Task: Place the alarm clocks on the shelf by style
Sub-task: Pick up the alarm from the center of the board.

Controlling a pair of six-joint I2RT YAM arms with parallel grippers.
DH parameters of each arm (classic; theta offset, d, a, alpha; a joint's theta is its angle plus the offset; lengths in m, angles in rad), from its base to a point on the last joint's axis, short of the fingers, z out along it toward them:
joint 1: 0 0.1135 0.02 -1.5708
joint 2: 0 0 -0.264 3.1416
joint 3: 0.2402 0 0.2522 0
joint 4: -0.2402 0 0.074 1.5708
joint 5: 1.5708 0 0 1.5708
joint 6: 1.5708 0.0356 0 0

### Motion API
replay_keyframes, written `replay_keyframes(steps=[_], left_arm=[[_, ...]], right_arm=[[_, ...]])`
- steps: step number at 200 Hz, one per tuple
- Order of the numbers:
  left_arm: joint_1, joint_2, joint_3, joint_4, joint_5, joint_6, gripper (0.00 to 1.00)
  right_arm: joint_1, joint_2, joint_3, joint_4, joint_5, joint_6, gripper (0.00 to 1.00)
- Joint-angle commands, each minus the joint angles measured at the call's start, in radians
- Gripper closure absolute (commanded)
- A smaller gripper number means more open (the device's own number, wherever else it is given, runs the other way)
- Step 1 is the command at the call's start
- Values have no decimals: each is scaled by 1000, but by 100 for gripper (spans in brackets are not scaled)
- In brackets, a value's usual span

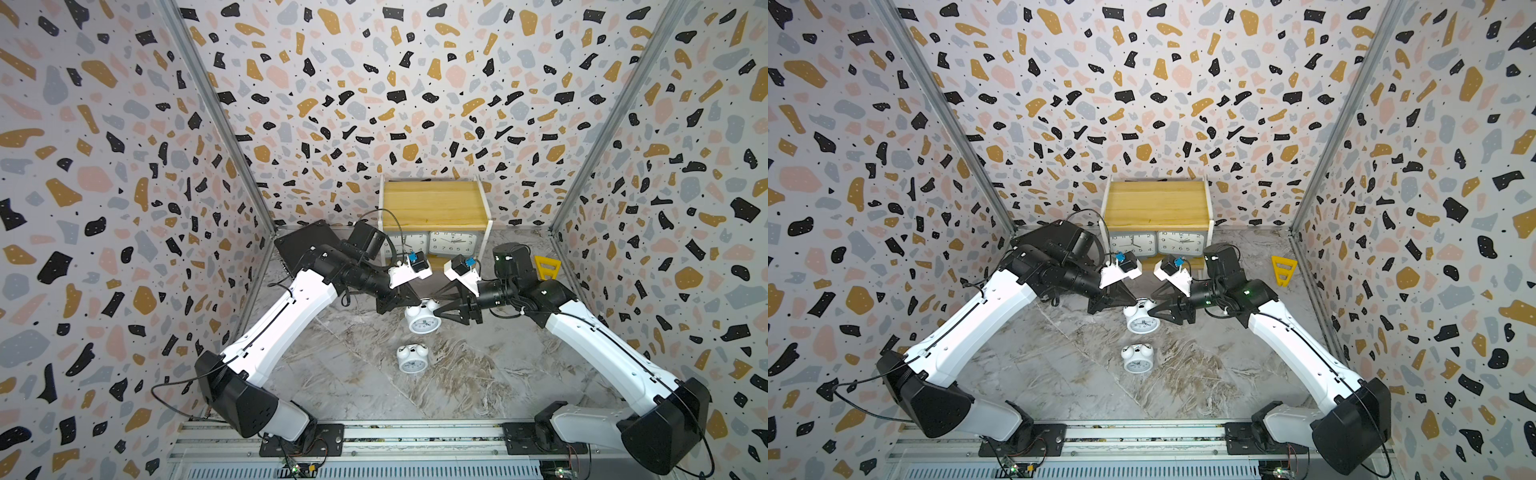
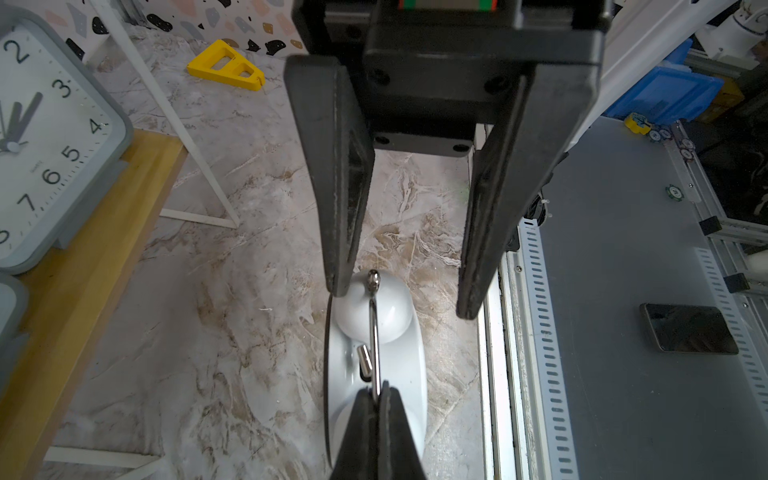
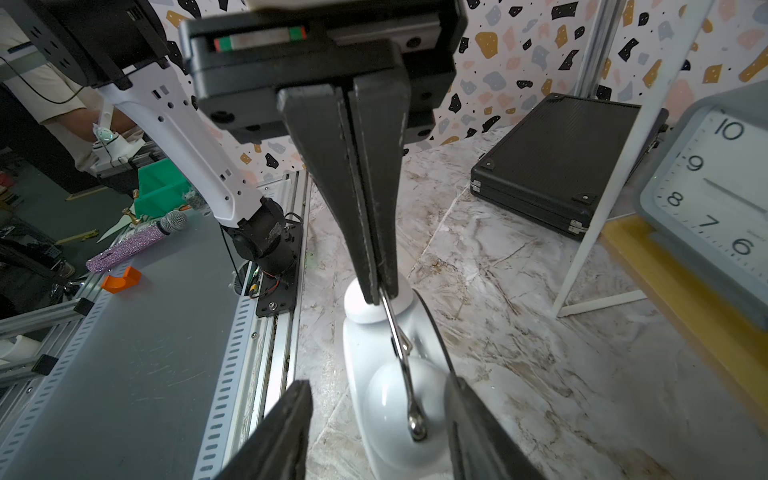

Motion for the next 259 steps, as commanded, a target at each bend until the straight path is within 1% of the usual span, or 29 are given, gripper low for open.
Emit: replay_keyframes(steps=[1, 29, 40, 48, 74, 102, 115, 121, 128, 140, 163, 165, 167, 187, 201, 210, 228, 259], left_arm=[[-13, 9, 53, 18, 58, 20, 100], [-20, 15, 65, 3, 55, 27, 100], [-21, 15, 66, 5, 59, 27, 100], [-23, 15, 65, 11, 62, 24, 100], [-23, 13, 59, 39, 83, 5, 100], [-23, 8, 48, 49, 83, -1, 100], [-23, -1, 41, 54, 67, -1, 100], [-23, -6, 34, 58, 57, -3, 100], [-23, -15, 23, 70, 37, -8, 93], [-21, -37, -3, 90, 11, -14, 86], [-9, -98, -72, 149, 6, -32, 53], [-8, -104, -82, 154, 6, -33, 51], [-6, -111, -86, 159, 6, -35, 47], [26, -188, -179, 230, 6, -58, 28], [52, -253, -253, 285, 14, -78, 17], [65, -285, -297, 315, 19, -83, 12], [80, -341, -374, 369, 35, -100, 7], [89, -373, -445, 436, 87, -128, 4]], right_arm=[[10, -5, 41, -27, -20, -18, 44], [13, -8, 37, -24, -3, -18, 43], [13, -10, 34, -26, -6, -22, 45], [15, -8, 33, -26, -8, -22, 50], [18, -6, 31, -23, -8, -20, 73], [18, -15, 31, -25, 26, -26, 93], [18, -24, 32, -27, 52, -26, 100], [18, -31, 33, -26, 65, -26, 100], [18, -38, 34, -25, 82, -26, 100], [18, -52, 39, -26, 107, -25, 100], [15, -69, 53, -34, 114, -22, 100], [15, -69, 55, -35, 115, -20, 100], [15, -70, 57, -35, 115, -18, 100], [7, -79, 77, -51, 104, -10, 100], [1, -86, 94, -70, 94, -9, 100], [-2, -88, 103, -78, 78, -9, 100], [-3, -89, 117, -79, 38, -1, 100], [-3, -87, 131, -61, -29, 22, 100]])
